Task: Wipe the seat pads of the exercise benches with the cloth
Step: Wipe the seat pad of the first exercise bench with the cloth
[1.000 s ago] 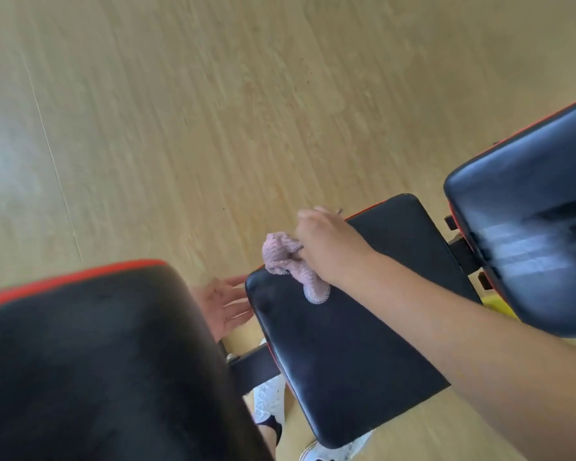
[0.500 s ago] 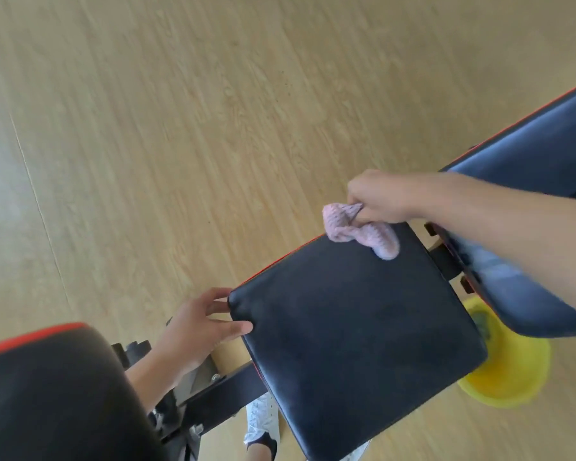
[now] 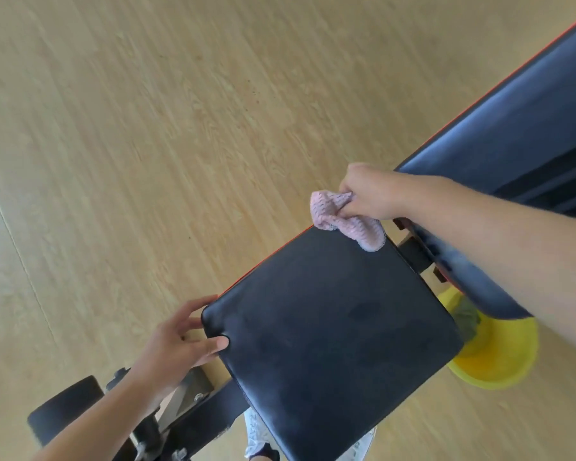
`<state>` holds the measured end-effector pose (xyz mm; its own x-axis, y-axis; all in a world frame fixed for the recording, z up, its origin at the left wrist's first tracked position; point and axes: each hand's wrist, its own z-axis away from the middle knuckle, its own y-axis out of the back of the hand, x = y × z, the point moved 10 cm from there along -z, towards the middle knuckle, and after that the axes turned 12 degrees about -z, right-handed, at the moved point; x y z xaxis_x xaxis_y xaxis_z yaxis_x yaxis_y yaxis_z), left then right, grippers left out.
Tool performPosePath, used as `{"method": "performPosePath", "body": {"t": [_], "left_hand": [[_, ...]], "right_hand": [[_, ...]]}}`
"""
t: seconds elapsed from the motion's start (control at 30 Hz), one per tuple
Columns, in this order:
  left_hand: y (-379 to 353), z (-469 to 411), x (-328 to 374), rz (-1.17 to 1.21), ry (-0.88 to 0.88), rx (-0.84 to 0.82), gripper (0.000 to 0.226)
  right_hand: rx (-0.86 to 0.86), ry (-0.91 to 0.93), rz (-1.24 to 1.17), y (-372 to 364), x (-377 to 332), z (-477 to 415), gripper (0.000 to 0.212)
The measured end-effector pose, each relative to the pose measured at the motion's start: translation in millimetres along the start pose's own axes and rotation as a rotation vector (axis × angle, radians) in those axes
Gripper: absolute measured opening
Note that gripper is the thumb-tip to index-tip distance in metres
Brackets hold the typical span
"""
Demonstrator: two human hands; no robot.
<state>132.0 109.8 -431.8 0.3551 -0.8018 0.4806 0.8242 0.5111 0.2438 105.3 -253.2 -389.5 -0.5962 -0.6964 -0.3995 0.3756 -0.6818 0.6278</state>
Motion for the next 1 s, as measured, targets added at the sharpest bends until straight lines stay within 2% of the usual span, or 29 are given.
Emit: {"method": "performPosePath", "body": {"t": [0.1,0.27,0.37,0.47,0.53,0.63,0.77,0.83,0.9,1.0], "left_hand": [[-2.5,0.8,1.8,0.006,-0.015,-0.01,0.06],[-2.6,-1.1,-2.3,-0.029,-0.039,0.001,0.058],[-3.4,-3.4,-2.9,-0.033,-0.057,0.007,0.058],[-4.6,-1.5,-0.6,-0.029,-0.047,0.004,0.058],[-5.7,0.2,1.2,-0.034,-0.035,0.003,0.058],[-4.0,2.0,0.2,-0.068,-0.012,0.008,0.058],[-3.3,3.9,0.7,-0.116,0.019,0.007,0.06],[-2.9,4.7,0.1,-0.145,0.036,0.001,0.06],[-1.7,3.2,-2.3,-0.149,0.049,-0.004,0.058],[-0.3,1.3,-4.3,-0.141,0.046,-0.001,0.056]], "right_hand": [[0.155,-0.12,-0.074,12.4,41.9,30.3,0.052],[0.343,-0.349,-0.394,-41.2,102.8,110.5,0.05],[0.397,-0.492,-0.492,-75.2,138.9,169.9,0.052],[0.397,-0.518,-0.509,-81.0,146.5,185.3,0.055],[0.395,-0.486,-0.521,-72.1,139.9,168.3,0.051],[0.41,-0.463,-0.56,-65.3,132.1,155.0,0.055],[0.46,-0.573,-0.577,-103.0,161.5,216.3,0.064],[0.519,-0.661,-0.78,-131.0,171.8,247.5,0.064],[0.651,-0.74,-1.009,-152.7,171.1,262.9,0.062],[0.771,-0.855,-1.313,-201.7,143.9,267.4,0.06]]}}
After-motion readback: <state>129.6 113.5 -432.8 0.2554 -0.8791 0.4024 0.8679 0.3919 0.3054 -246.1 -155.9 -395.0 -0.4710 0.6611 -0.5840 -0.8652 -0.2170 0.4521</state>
